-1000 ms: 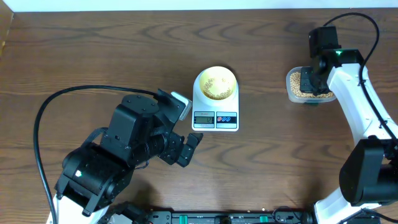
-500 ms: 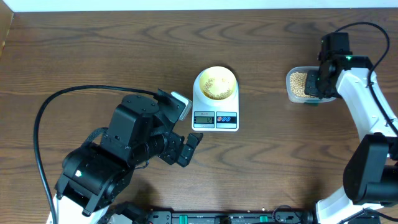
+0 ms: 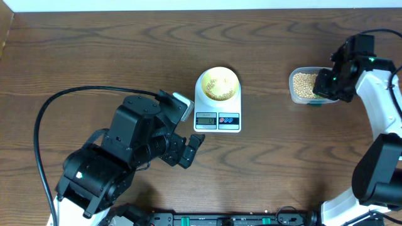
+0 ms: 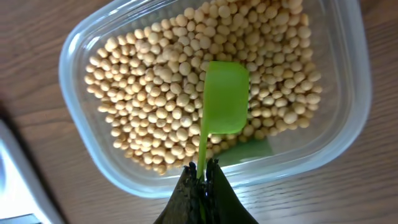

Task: Scoop item into bowl and weigh 50g on scale
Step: 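Return the scoop to the soybean tub and scoop again with the right gripper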

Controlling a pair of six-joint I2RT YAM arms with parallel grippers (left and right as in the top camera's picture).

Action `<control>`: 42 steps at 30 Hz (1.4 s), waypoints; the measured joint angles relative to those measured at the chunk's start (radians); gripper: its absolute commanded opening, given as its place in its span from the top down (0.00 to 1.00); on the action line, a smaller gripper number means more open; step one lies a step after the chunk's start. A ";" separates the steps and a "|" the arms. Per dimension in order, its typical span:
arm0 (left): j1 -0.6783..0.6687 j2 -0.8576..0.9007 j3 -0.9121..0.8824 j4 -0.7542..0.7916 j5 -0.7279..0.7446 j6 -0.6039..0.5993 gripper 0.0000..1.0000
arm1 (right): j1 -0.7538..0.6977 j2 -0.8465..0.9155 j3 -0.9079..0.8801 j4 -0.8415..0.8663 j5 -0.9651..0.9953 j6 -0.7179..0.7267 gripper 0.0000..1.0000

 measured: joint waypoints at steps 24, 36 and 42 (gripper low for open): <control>0.000 0.000 0.000 0.000 0.000 0.000 0.01 | -0.239 0.124 0.000 -0.012 -0.526 -0.076 0.99; 0.000 0.000 0.000 0.000 0.000 0.000 0.01 | -0.258 0.125 -0.002 -0.034 -0.670 -0.126 0.99; 0.000 0.000 0.000 0.000 0.000 0.000 0.01 | -0.308 0.125 -0.002 -0.036 -0.725 -0.162 0.99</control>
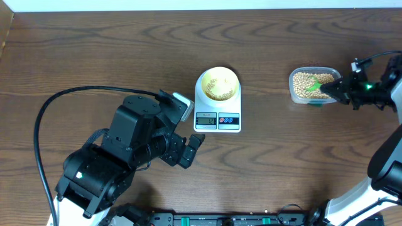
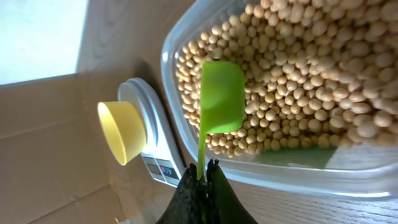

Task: Scoop item into bowl and weigh 50g on scale
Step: 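Return the scoop to the soybean tub and scoop again with the right gripper, then lift the filled green scoop and carry it over the yellow bowl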

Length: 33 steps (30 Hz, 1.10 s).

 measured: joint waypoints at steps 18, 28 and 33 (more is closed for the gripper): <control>0.000 0.000 0.000 0.000 0.000 0.000 0.01 | -0.107 0.000 0.000 -0.088 -0.211 -0.180 0.99; 0.000 0.000 0.000 0.000 0.000 0.000 0.01 | -0.107 0.000 0.000 -0.132 -0.301 -0.253 0.99; 0.000 0.000 0.000 0.000 0.000 0.000 0.02 | -0.103 0.000 0.000 -0.134 -0.376 -0.272 0.99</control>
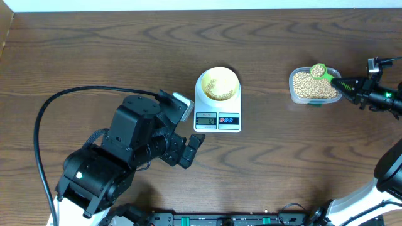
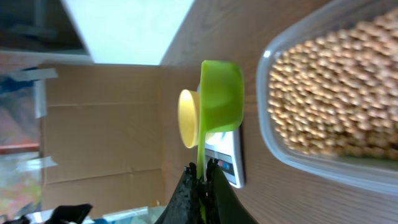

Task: Scoop item into bowl and weigh 50g on scale
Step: 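Lift the filled green scoop and carry it over the yellow bowl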

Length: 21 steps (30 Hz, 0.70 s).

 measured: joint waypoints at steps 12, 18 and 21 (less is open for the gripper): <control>0.000 0.000 0.000 0.000 0.000 0.000 0.01 | 0.146 0.000 0.000 0.004 -0.131 -0.006 0.99; 0.000 0.000 0.000 0.000 0.000 0.000 0.01 | 0.295 0.000 0.000 0.012 -0.187 -0.006 0.99; 0.000 0.000 0.000 0.000 0.000 0.000 0.01 | 0.375 0.000 -0.001 0.035 -0.210 -0.006 0.99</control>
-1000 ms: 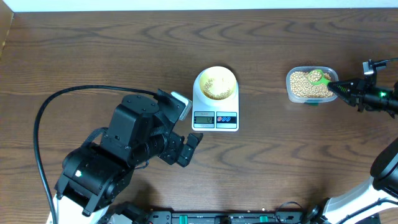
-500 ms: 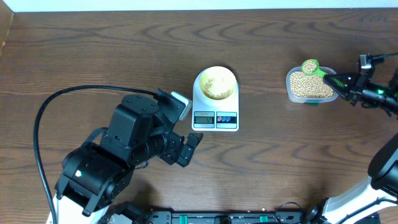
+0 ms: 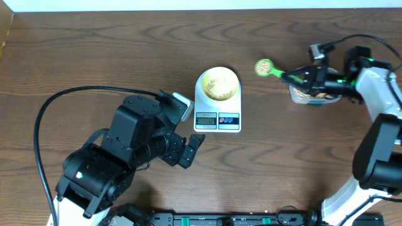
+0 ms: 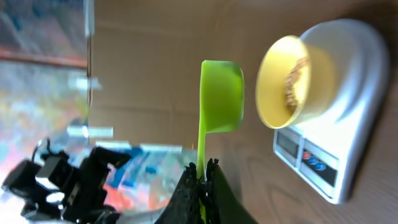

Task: Scoop item into bowl and weigh 50g on scale
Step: 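Lift the filled green scoop and carry it over the yellow bowl, then tip the green scoop to pour soybeans into the yellow bowl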

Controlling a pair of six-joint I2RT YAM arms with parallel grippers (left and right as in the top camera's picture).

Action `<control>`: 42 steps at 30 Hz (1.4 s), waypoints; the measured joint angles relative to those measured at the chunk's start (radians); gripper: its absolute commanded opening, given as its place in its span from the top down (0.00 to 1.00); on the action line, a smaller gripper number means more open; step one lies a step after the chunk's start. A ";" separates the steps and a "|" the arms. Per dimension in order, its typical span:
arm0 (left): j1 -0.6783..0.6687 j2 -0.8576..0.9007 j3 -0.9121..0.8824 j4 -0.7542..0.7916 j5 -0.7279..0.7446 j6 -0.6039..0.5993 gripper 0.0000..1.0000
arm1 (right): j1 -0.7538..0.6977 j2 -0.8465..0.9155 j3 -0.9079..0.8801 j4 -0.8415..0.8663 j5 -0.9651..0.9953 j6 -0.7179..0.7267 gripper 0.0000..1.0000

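My right gripper (image 3: 294, 77) (image 4: 203, 167) is shut on the handle of the green scoop (image 3: 264, 66) (image 4: 221, 96). The scoop hangs over the table between the bean container (image 3: 304, 94) and the scale, its cup holding what look like soybeans. The yellow bowl (image 3: 218, 83) (image 4: 289, 81) stands on the white scale (image 3: 217, 119) (image 4: 336, 124) with some beans inside. The scoop is a short way to the right of the bowl. My left gripper (image 3: 192, 150) rests open near the scale's front left corner, holding nothing.
The clear container of soybeans is mostly hidden under my right arm at the right of the table. The bulky left arm and its black cable (image 3: 47, 119) take up the front left. The scale's display and buttons (image 3: 217, 118) face the front edge.
My right gripper has moved left with the scoop, from over the far edge of the bean container to a spot between the container and the scale. The left arm has not moved.
The scoop first lay cup-down on the beans in the container, held by my right gripper. Then it sat tilted in the beans, then was lifted over the container's far edge with beans in it. Now it is close to the bowl's right side.
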 measured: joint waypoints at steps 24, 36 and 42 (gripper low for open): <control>0.000 0.000 0.000 0.000 0.000 0.000 0.02 | 0.255 0.000 -0.008 0.657 0.127 0.479 0.99; 0.000 0.000 0.000 0.000 0.000 0.000 0.01 | 0.367 0.000 -0.008 0.629 0.332 0.466 0.99; 0.000 0.000 0.000 0.000 0.000 0.000 0.01 | 0.412 0.000 -0.008 0.555 0.487 0.425 0.99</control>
